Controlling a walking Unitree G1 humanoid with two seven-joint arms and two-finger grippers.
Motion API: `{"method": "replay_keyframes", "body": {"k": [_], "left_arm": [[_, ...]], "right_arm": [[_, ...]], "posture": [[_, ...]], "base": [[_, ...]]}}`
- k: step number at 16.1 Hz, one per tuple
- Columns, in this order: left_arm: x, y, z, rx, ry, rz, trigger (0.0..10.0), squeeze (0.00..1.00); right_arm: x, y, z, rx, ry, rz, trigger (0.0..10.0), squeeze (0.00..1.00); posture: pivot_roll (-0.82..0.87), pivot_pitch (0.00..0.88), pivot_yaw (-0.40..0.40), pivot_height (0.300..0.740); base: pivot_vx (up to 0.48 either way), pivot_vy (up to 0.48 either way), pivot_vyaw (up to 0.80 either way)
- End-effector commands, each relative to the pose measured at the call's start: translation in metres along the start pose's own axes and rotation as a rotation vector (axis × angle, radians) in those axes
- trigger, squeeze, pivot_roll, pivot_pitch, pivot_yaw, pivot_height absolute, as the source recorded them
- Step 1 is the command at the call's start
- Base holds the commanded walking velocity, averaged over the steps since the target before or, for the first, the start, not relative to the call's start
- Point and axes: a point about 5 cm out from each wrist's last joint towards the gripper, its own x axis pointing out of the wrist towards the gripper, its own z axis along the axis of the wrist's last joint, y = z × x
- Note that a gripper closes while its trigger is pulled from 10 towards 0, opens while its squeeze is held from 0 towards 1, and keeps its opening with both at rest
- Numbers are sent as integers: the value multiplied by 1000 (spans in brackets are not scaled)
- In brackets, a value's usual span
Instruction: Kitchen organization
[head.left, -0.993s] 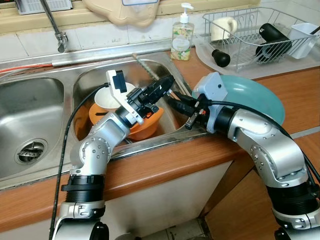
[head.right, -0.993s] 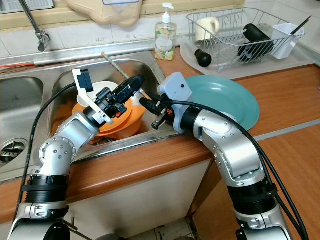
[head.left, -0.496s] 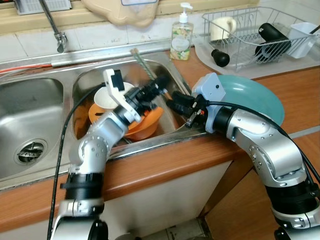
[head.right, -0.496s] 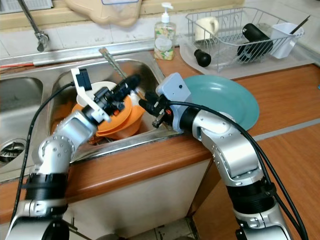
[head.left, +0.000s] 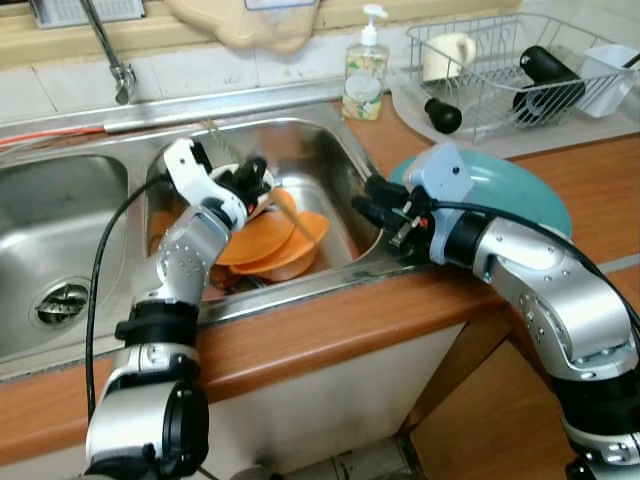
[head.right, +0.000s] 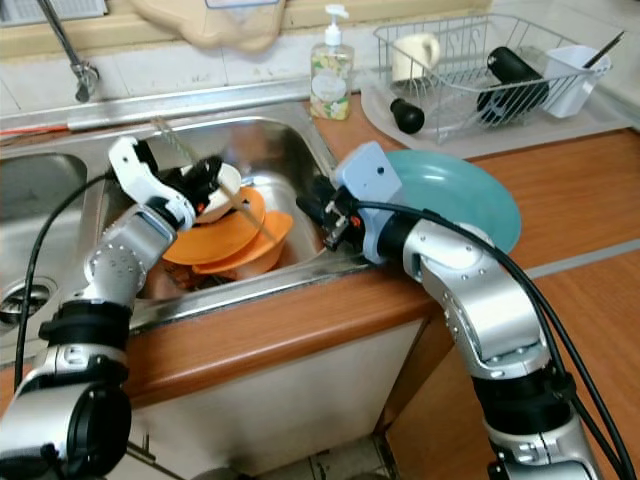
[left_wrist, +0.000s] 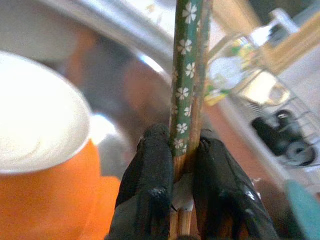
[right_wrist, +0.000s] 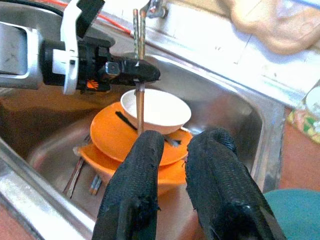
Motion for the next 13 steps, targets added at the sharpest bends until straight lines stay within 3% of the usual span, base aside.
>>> {"method": "replay_keyframes", "body": {"k": [1, 2, 3, 9, 13], "left_arm": [[4, 5, 0, 17, 28, 69, 10000, 0], [6, 8, -5, 22, 59, 119, 10000, 933], [9, 11, -8, 20, 81, 151, 10000, 1000], [11, 17, -15, 39, 143, 194, 10000, 1000], [11, 21, -14, 54, 145, 202, 10000, 1000]], "right_arm": [[-3, 0, 4, -15, -7, -12, 10000, 0], [-4, 0, 4, -19, -5, -14, 10000, 0], [-4, 0, 4, -20, -3, -20, 10000, 0], [-9, -4, 4, -16, 0, -77, 10000, 0], [-11, -26, 2, 23, 13, -270, 10000, 0]], "posture": [[-189, 0, 70, 740], [-190, 0, 71, 740], [-194, 0, 71, 740], [-191, 0, 57, 740], [-189, 0, 55, 740]], "base": [[0, 0, 0], [0, 0, 0], [0, 0, 0], [0, 0, 0], [0, 0, 0]]}}
